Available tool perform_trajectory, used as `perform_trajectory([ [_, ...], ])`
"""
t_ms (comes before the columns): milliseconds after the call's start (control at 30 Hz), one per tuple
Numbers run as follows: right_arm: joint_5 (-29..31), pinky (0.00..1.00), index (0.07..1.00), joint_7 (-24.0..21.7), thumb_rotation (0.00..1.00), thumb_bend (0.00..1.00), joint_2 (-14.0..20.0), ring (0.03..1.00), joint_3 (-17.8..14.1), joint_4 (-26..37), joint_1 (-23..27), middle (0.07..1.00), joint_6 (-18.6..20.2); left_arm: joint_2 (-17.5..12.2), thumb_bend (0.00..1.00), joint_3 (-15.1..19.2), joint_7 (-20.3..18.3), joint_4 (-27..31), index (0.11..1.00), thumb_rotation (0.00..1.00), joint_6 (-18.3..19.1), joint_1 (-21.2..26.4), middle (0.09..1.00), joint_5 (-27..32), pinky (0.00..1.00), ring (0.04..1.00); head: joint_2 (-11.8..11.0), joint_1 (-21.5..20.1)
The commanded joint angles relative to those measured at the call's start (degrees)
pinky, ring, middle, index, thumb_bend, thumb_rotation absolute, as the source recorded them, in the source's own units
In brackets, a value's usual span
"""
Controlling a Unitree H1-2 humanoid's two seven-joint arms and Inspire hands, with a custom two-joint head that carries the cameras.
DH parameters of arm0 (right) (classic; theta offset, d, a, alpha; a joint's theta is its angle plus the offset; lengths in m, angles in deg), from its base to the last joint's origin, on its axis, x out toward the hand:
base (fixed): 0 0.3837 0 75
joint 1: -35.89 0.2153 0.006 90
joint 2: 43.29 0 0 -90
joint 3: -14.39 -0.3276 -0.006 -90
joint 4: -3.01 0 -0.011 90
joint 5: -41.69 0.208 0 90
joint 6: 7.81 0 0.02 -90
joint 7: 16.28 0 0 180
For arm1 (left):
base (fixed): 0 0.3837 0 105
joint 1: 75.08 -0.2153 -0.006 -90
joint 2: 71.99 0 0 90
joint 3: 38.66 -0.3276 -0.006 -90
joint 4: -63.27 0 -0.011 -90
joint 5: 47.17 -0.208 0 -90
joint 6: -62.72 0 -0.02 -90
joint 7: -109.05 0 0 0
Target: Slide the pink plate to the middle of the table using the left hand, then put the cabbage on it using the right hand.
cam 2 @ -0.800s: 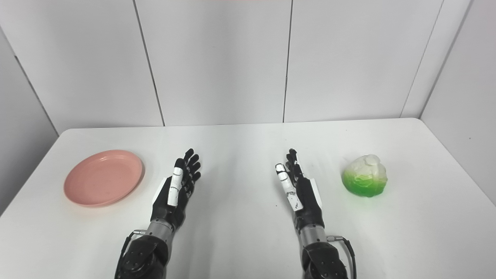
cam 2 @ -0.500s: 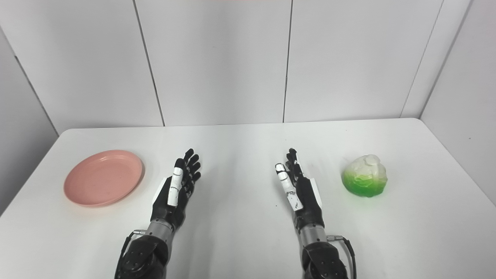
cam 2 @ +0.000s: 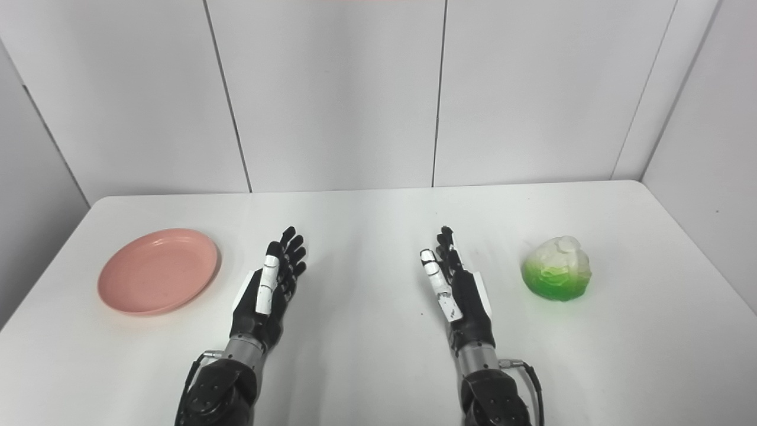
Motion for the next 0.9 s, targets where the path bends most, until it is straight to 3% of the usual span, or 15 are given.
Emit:
perform_trajectory([
  [0, 0.0, 1.00, 1.000, -0.6, 0.89, 0.63, 0.2, 0.998, -0.2, 1.6, 1.5, 0.979, -1.5, -0.1, 0.83, 0.4, 0.8, 2.0, 1.000, 1.00, 0.2, -0.4, 1.000, 0.2, 1.00, 1.000, -0.5, 2.4],
  [200, 3.3, 0.98, 1.000, -3.2, 0.89, 0.65, 2.3, 0.976, -1.6, 0.5, 0.7, 0.972, -3.0, -2.2, 0.83, 4.2, 2.1, 9.0, 1.000, 1.00, 2.3, 2.3, 1.000, 1.9, 1.00, 1.000, -4.4, 14.7],
  [333, 5.5, 1.00, 1.000, -5.6, 0.87, 0.69, 3.9, 0.997, -2.6, -1.2, 0.8, 0.992, -3.2, -5.9, 0.83, 7.8, 4.7, 10.4, 1.000, 1.00, 2.1, 5.6, 1.000, 1.2, 1.00, 1.000, -6.0, 18.8],
  [467, 6.3, 1.00, 1.000, -6.5, 0.87, 0.71, 4.9, 0.997, -3.1, -1.7, 0.6, 0.993, -3.6, -8.3, 0.85, 10.6, 7.0, 10.9, 0.992, 1.00, 2.6, 6.8, 0.992, 1.4, 1.00, 1.000, -7.3, 21.3],
  [567, 6.9, 1.00, 1.000, -7.6, 0.90, 0.65, 5.5, 1.000, -3.4, -1.9, 0.4, 0.998, -4.3, -10.4, 0.84, 11.9, 8.2, 11.1, 0.970, 1.00, 2.5, 7.0, 0.967, 1.1, 1.00, 0.980, -7.6, 22.0],
  [867, 7.9, 1.00, 1.000, -8.4, 0.91, 0.62, 6.0, 0.986, -4.7, -5.5, 1.2, 0.973, -8.0, -17.9, 0.82, 19.3, 13.3, 4.2, 0.812, 1.00, -1.8, 9.3, 0.808, 0.7, 0.85, 0.822, -8.0, 23.4],
])
